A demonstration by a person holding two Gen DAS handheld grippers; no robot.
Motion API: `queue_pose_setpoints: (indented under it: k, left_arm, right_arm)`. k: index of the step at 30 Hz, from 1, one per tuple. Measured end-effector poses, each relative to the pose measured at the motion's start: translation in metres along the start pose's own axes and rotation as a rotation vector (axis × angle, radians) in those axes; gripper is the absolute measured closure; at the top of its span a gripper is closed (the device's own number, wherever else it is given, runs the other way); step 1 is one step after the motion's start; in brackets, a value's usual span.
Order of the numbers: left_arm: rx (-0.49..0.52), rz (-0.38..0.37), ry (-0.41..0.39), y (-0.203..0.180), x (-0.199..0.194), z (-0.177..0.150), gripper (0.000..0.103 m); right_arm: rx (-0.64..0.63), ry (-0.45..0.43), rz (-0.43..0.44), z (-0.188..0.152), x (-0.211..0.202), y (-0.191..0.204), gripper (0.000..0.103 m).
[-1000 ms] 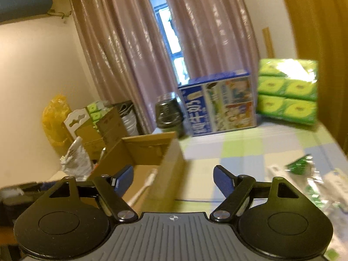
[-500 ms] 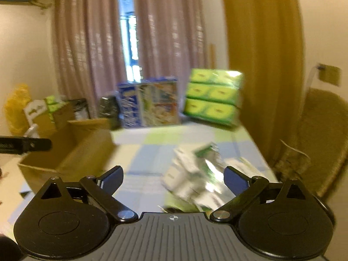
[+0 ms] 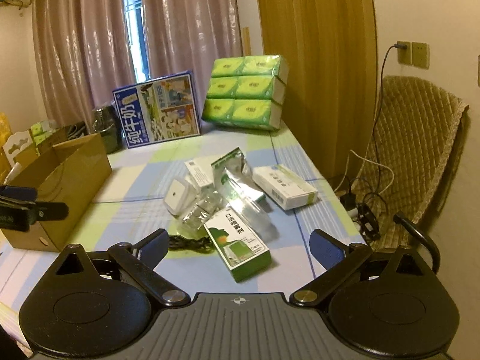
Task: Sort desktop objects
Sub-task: 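Move both tools back over the table toward the cable and spray box, then grasp the black cable with the left tool while the right tool grasps the green spray box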
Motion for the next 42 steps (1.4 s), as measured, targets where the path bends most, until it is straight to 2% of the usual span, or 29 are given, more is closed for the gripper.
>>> queue_pose_setpoints:
  k: [9,13,24,31,36,42]
  left_arm:
    - [0.112,-0.089,0.065,-0.026,0.048,-0.016,0.002]
    - [0.174,-0.140,0.103,-0.034,0.072,-0.024,0.006]
    - [0.321,-0.249,0.165,-0.054,0.128,-0.036,0.014]
    - [0.367,-0.267,0.223,-0.056,0.158,-0.043,0.027]
    - [0.422,-0.295,0.222,-0.065,0.173,-0.046,0.033]
    - [0.488,-0.336,0.232,-0.077,0.186,-0.048,0.048]
  right_arm:
    - [-0.088,0.040,0.030,-0.010,0.041,-0.003,0.006]
    - [-0.132,0.083,0.042,-0.016,0.063,-0.004,0.006]
    - [-0.200,0.164,0.075,-0.032,0.106,-0.003,0.022]
    - [-0.221,0.218,0.077,-0.041,0.126,-0.003,0.030]
    - [-0.205,0.222,0.066,-0.041,0.136,-0.004,0.032]
    - [-0.194,0.230,0.072,-0.041,0.142,-0.003,0.042]
Point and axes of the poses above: each gripper's, at about its wrist camera, not at the fingertips, and x roughly the way its jaws point, y to its left, z to its top, the point moved 6 cm from there along x, roughly the way its jaws point, and after that the axes turned 10 degrees about -x, right-handed, at the moved point
